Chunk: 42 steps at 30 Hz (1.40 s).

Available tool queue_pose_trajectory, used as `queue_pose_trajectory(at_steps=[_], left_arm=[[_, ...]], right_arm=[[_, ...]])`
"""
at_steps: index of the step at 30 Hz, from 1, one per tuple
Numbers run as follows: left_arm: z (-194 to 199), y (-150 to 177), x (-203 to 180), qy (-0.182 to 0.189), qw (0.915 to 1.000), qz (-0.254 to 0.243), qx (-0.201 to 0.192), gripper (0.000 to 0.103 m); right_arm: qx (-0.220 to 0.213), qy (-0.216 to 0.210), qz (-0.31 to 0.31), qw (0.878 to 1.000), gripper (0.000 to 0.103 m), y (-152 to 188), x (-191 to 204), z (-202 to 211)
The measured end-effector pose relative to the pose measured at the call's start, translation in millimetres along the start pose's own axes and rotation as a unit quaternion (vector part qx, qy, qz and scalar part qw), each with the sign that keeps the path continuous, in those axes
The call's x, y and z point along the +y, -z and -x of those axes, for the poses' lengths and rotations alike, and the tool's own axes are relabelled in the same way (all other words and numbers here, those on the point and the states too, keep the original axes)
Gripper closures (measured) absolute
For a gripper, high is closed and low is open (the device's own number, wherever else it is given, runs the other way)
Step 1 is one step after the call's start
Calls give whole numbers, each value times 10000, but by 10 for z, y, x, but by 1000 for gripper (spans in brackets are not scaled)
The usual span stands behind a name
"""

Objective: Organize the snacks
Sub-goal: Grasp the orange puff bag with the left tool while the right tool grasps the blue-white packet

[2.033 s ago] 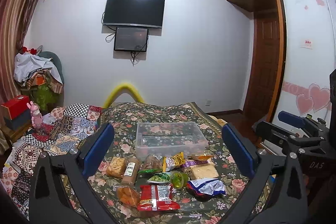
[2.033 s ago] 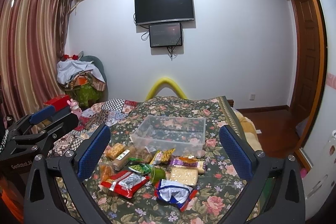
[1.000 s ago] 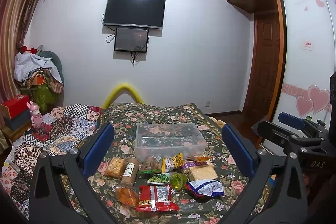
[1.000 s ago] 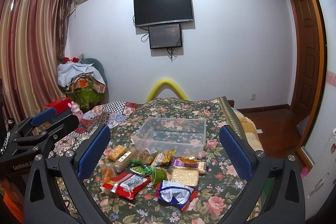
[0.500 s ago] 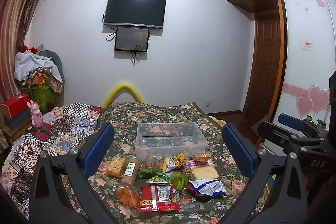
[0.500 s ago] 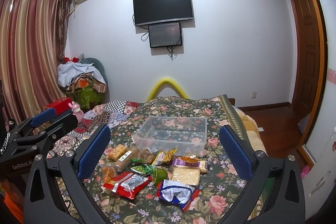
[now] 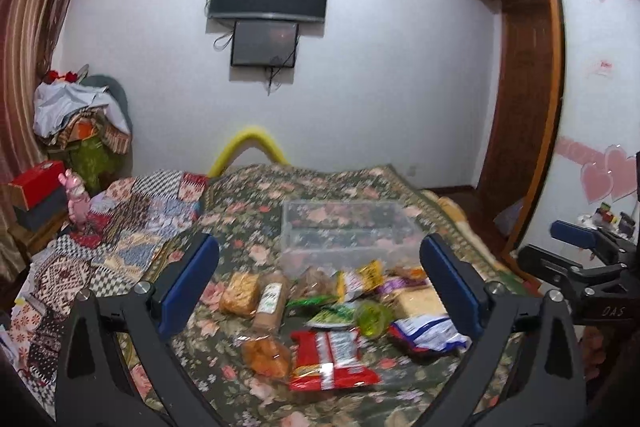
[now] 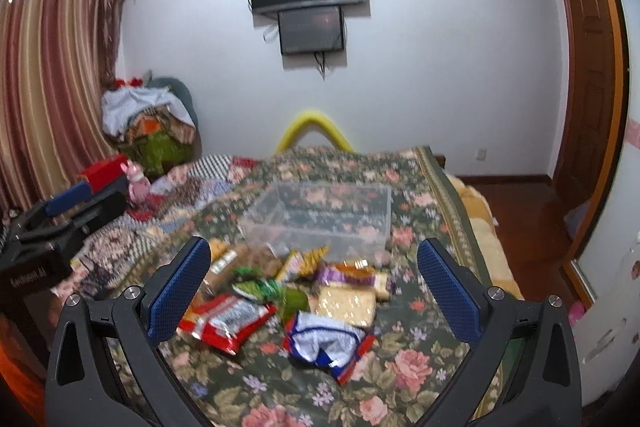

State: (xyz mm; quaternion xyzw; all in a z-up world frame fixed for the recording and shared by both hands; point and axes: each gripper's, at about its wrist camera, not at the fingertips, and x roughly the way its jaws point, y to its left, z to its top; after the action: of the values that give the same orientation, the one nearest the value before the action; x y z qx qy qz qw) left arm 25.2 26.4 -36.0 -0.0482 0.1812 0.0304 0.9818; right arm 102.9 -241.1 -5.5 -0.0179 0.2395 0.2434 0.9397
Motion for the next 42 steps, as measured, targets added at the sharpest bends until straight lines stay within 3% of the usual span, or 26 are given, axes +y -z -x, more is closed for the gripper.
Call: queue_pose_trajectory(at_steps=[5, 11, 19, 34, 38, 42], left_arm=[[-259, 180, 214, -224, 9985, -39, 493, 15], [-600, 459, 469, -215, 9925, 24, 1202, 23], [-1048, 845, 682, -214, 9784, 229, 2044, 24], [-1606, 1264, 753, 154, 9574, 574, 2827, 25], [-1704, 1385, 742, 205, 9509, 612, 3027, 33], [-1699, 1400, 730, 191, 9528, 594, 2972, 40]], right_arm=[[570, 93, -67, 9983, 1, 211, -153, -269], [1212, 125, -163, 9924, 4, 446, -246, -546], [1852, 43, -407, 9818, 4, 671, -299, -887], [2568, -301, -598, 9642, 4, 882, -263, -1373], [2633, -405, -763, 9608, 4, 897, -285, -1426], [2656, -448, -778, 9599, 3, 903, -268, -1435]])
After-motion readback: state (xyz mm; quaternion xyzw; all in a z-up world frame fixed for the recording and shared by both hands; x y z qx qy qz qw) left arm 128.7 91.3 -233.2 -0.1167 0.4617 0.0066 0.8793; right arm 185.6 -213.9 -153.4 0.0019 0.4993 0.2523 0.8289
